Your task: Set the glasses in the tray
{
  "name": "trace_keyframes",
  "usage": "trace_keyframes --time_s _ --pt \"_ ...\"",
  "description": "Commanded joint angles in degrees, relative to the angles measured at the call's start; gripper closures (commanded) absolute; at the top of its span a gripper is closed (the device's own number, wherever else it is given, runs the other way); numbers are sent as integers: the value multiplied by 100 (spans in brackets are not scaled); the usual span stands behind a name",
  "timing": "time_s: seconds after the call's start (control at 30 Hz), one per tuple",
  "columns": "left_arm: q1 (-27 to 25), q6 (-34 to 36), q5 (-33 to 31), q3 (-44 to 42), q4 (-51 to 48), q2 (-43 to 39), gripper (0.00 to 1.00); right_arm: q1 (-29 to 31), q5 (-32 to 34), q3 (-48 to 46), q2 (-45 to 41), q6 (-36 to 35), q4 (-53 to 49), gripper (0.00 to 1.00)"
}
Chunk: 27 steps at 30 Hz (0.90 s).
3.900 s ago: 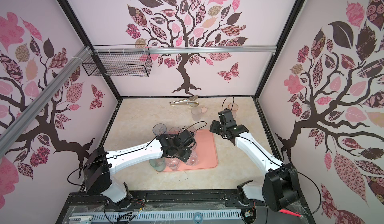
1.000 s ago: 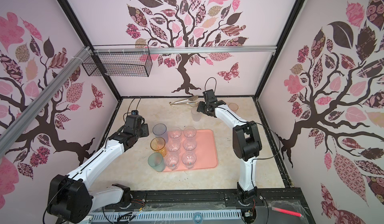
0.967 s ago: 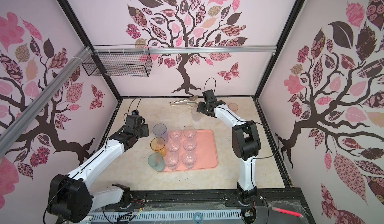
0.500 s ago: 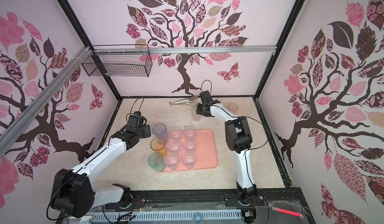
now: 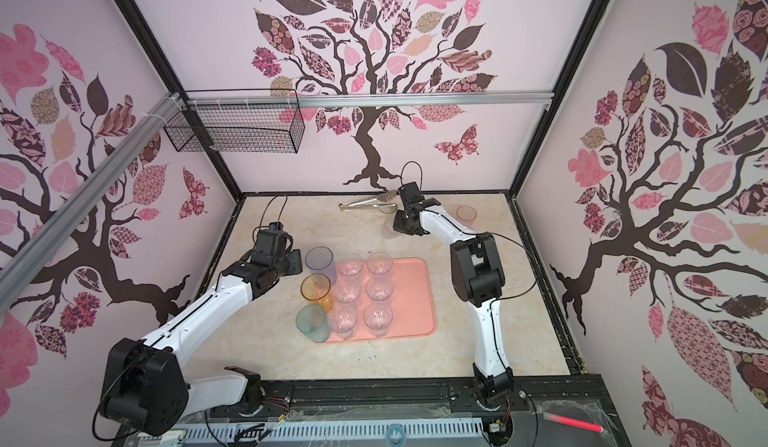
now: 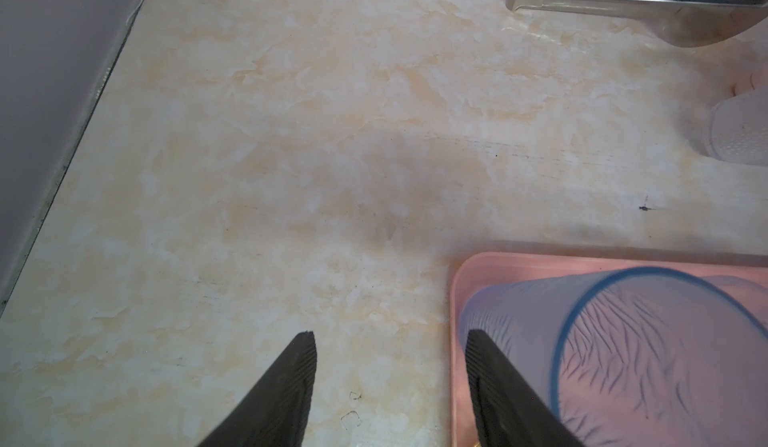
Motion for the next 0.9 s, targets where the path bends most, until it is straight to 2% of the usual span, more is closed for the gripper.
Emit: trace_keyframes --time_s 0.0,0.23,0.43,0.6,0.87 --pt "20 -50 42 -69 67 -175 38 41 103 -187 -972 -206 -188 98" --pt "18 -54 93 -112 73 -269 38 32 739 -1056 -2170 -738 -1133 100" --pt "23 -62 190 -63 66 -227 38 60 982 -1763 -2723 -1012 -2111 100" --pt "15 -63 224 -57 58 -230 38 385 1104 -1638 -2398 -1308 -2624 100" --pt "22 -37 161 -105 66 -282 38 602 984 -1219 -1625 -1272 -2525 99"
